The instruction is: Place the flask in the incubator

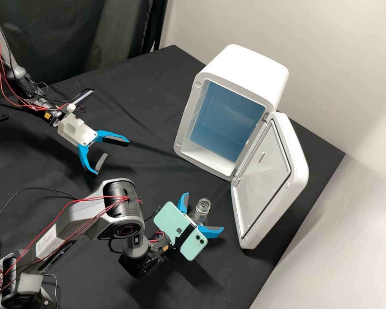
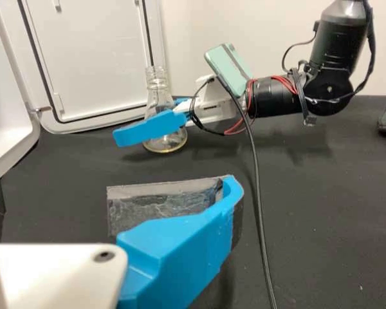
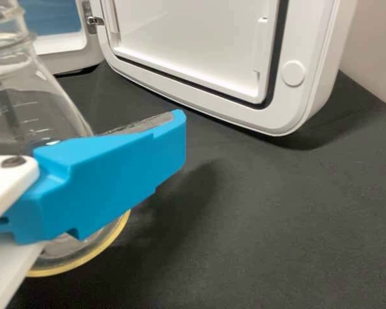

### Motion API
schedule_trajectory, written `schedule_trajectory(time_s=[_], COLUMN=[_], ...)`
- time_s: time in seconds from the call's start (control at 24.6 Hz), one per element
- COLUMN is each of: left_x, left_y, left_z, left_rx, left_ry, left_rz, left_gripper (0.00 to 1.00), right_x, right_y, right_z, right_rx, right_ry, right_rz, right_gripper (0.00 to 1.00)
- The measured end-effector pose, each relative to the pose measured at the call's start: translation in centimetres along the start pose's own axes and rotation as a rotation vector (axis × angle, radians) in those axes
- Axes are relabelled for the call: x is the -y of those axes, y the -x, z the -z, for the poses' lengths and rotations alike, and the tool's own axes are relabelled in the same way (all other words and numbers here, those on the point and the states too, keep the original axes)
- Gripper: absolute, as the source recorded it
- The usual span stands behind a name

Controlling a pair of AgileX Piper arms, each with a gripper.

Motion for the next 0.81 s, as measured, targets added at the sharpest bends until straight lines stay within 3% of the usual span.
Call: schedule_trajectory(time_s=[0.2,0.24,0.81], left_x=[0.05,0.05,0.05], left_y=[0.00,0.00,0.00], left_z=[0.02,0.02,0.02], left_rx=[-0.003,-0.003,-0.003], left_ry=[0.000,0.000,0.000], left_rz=[0.006,0.006,0.006], left_gripper=[1.00,1.00,1.00], right_x=[0.00,0.00,0.13], right_y=[0.00,0.00,-0.10], right_z=[0.00,0.00,0.16], right_rx=[0.000,0.000,-0.002], right_ry=[0.000,0.000,-0.001], right_rz=[0.000,0.000,0.001], right_gripper=[1.00,0.00,0.00])
